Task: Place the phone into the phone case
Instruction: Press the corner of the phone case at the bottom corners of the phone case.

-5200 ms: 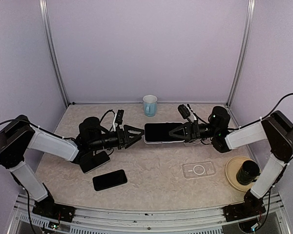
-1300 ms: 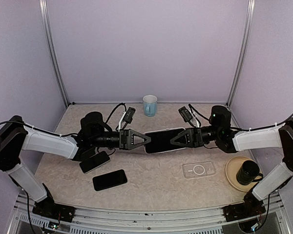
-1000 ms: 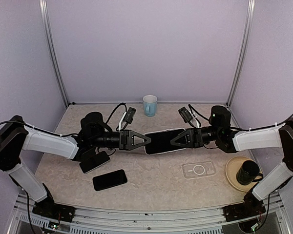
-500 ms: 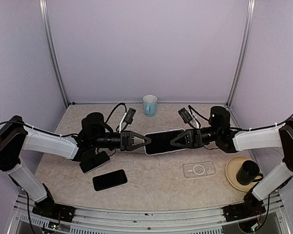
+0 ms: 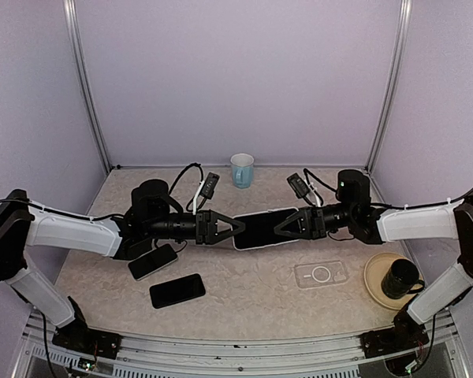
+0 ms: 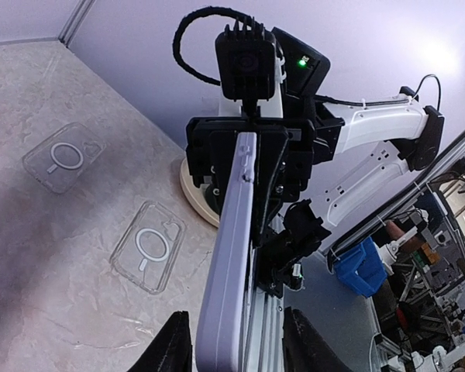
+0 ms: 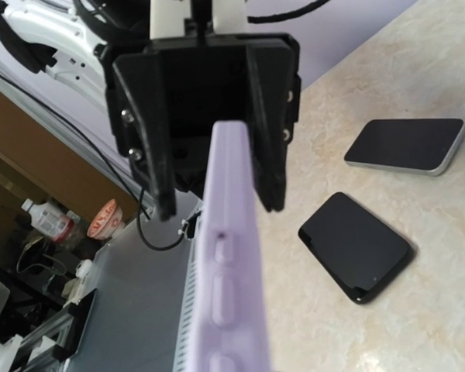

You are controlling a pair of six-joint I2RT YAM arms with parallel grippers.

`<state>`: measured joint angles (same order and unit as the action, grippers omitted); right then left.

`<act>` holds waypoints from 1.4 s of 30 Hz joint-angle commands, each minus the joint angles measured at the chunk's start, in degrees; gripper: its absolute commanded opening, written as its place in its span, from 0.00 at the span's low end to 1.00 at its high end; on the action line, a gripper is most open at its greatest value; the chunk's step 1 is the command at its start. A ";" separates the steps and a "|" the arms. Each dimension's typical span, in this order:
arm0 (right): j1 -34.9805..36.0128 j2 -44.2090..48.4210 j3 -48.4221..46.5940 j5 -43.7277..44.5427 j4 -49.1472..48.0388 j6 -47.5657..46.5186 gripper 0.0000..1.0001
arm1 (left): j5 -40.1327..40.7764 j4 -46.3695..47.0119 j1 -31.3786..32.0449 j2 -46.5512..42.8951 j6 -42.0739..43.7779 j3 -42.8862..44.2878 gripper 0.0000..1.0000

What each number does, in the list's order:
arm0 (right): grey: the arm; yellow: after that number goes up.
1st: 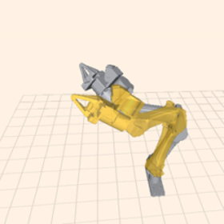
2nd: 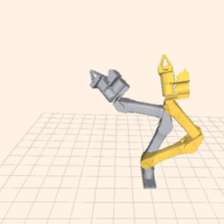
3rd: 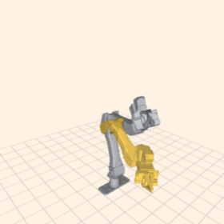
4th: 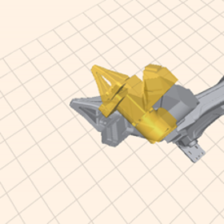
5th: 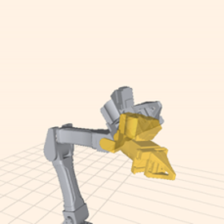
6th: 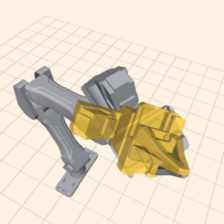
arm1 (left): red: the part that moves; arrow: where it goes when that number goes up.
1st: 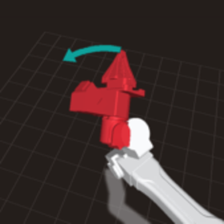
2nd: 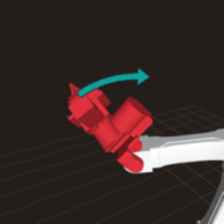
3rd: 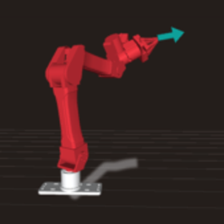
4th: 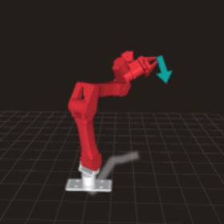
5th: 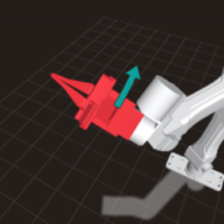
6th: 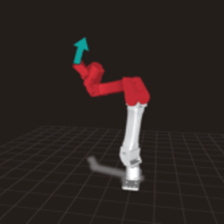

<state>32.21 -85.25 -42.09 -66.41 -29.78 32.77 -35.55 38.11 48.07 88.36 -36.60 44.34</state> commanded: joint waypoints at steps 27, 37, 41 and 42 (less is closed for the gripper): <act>0.93 3.25 -3.25 2.46 11.32 -8.12 0.00 | 3.38 -5.48 0.79 -0.31 5.98 2.91 0.00; 0.77 4.77 -4.19 5.00 11.11 -6.97 0.00 | 7.10 -5.03 1.07 -2.95 6.22 1.72 0.38; 0.21 6.85 -3.92 5.21 9.05 -5.26 0.00 | 4.01 -1.41 0.54 -2.45 3.76 0.49 0.51; 0.00 7.27 -3.74 5.24 8.40 -4.75 0.00 | 3.27 -0.57 0.45 -2.09 3.17 0.22 0.51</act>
<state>32.51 -81.60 -44.45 -61.87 -16.67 26.35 -30.09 33.43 48.88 86.19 -31.40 45.34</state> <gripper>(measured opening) 0.097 0.497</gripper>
